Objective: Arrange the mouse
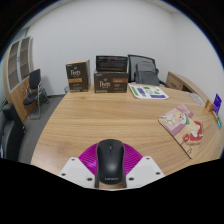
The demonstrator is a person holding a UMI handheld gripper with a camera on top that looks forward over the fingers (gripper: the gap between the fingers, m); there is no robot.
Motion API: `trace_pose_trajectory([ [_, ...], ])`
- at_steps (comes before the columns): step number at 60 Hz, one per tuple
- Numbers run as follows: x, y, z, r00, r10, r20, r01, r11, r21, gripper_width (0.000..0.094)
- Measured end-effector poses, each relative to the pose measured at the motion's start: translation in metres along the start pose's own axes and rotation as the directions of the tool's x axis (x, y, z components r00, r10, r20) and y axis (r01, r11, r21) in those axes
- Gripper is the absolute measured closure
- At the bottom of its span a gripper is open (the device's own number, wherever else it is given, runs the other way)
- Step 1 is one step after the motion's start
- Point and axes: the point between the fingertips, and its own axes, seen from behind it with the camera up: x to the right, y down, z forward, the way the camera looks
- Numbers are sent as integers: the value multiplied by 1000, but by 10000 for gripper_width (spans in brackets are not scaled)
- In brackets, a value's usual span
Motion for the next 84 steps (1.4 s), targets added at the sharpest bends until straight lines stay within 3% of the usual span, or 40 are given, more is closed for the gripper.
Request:
trace_pose_trajectory([
  [10, 7, -10, -18, 1000, -3, -1, 3, 1000, -3, 638],
  [20, 40, -77, -63, 1000, 7, 4, -7, 998, 64, 638],
  [29, 118, -145, -85, 997, 19, -70, -9, 989, 147, 638],
  [36, 196, -166, -76, 987, 47, -153, -20, 985, 174, 639],
  [51, 307, -118, 5, 972, 112, -206, -93, 990, 103, 641],
  [68, 324, -48, 69, 978, 136, -160, -138, 990, -3, 639],
  [76, 322, -47, 70, 980, 131, -147, -131, 991, 10, 631],
  [84, 320, -46, 71, 986, 85, -145, -86, 996, 3, 457],
])
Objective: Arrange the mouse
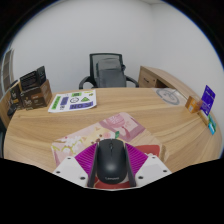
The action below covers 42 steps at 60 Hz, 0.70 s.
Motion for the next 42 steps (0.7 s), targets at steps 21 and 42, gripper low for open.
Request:
trace_pose_trajectory([
  [21, -24, -35, -137, 1000, 2, -11, -1, 999, 39, 65],
  [42, -105, 1, -337, 999, 22, 35, -23, 999, 27, 68],
])
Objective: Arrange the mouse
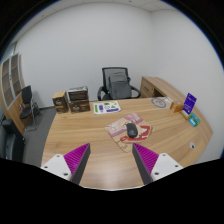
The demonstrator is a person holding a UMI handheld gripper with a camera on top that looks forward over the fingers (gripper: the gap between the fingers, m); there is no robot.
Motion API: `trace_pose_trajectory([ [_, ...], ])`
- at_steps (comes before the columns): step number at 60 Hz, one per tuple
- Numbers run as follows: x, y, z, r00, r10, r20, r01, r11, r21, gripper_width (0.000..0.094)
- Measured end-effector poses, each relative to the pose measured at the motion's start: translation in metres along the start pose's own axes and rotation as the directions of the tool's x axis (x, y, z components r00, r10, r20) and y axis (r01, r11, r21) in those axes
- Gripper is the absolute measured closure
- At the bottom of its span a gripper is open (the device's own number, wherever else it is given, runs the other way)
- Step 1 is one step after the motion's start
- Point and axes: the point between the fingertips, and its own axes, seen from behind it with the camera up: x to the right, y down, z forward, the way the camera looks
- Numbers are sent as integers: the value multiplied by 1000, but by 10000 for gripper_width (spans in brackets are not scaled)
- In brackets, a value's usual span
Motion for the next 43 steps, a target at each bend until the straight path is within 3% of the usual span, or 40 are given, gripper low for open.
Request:
trace_pose_trajectory([
  [16, -41, 34, -77, 1000, -25, -9, 26, 1000, 15, 70],
  [43, -56, 55, -106, 999, -36, -7, 36, 999, 18, 67],
])
